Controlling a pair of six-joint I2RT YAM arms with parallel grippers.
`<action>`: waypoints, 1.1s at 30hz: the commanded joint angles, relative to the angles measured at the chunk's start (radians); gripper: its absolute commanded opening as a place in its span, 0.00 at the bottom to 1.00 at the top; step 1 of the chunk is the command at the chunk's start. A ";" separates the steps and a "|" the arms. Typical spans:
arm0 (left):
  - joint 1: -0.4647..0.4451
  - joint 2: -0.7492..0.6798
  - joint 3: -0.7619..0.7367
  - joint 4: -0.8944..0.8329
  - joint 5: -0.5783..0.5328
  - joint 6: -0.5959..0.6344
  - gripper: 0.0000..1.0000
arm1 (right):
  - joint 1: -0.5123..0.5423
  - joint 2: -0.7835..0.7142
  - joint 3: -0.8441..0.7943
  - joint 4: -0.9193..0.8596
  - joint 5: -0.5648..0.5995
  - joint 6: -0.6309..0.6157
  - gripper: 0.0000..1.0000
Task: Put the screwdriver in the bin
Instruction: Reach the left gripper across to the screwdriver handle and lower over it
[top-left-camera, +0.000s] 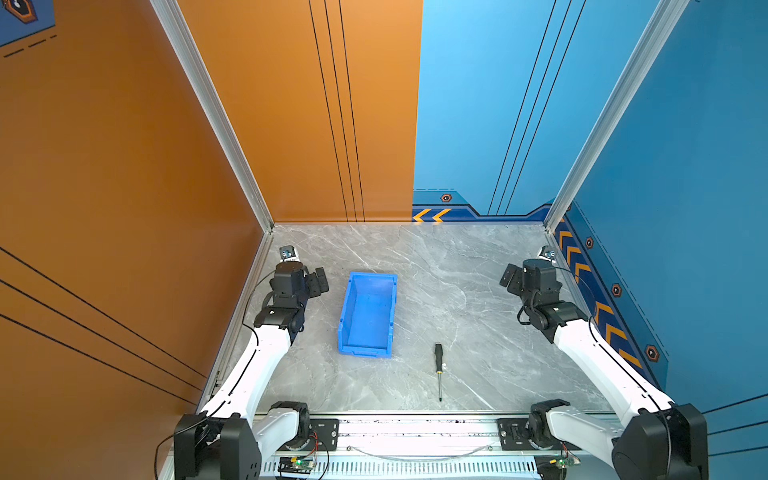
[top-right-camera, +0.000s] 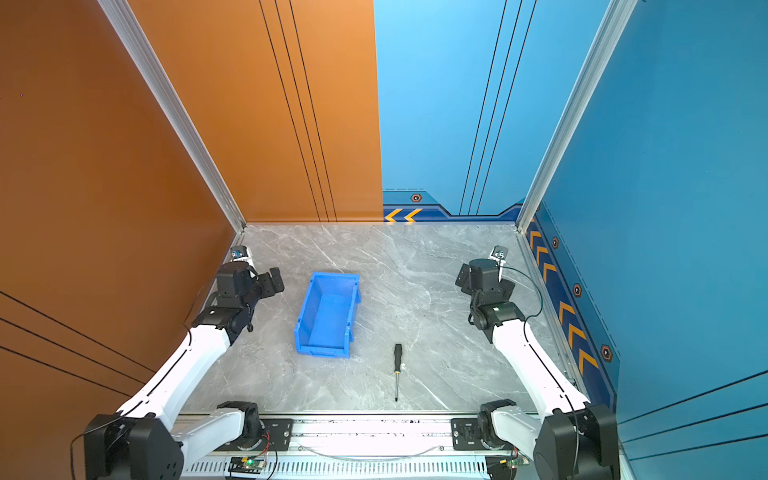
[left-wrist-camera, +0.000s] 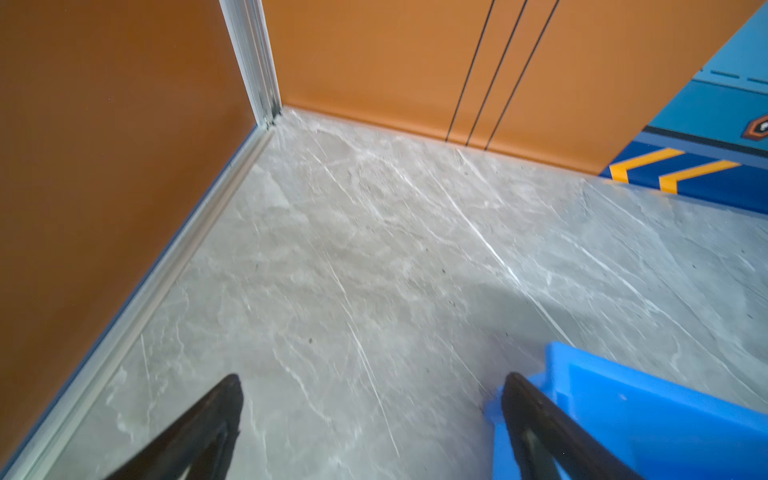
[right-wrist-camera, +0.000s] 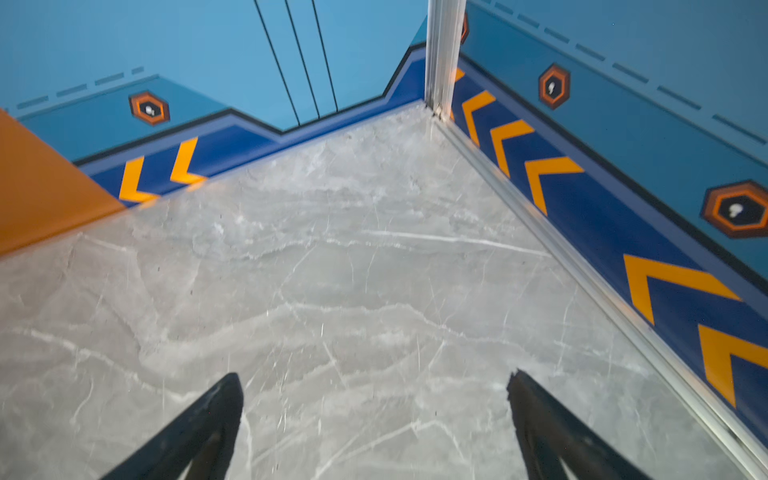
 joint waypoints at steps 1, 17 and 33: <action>-0.080 -0.013 0.064 -0.295 0.072 -0.076 0.98 | 0.067 -0.054 0.013 -0.251 -0.015 0.087 1.00; -0.816 0.185 0.368 -0.616 -0.153 -0.466 0.98 | 0.094 -0.201 -0.039 -0.269 -0.119 0.062 1.00; -1.002 0.598 0.566 -0.551 -0.001 -0.632 0.88 | 0.059 -0.601 -0.355 -0.187 -0.251 0.085 1.00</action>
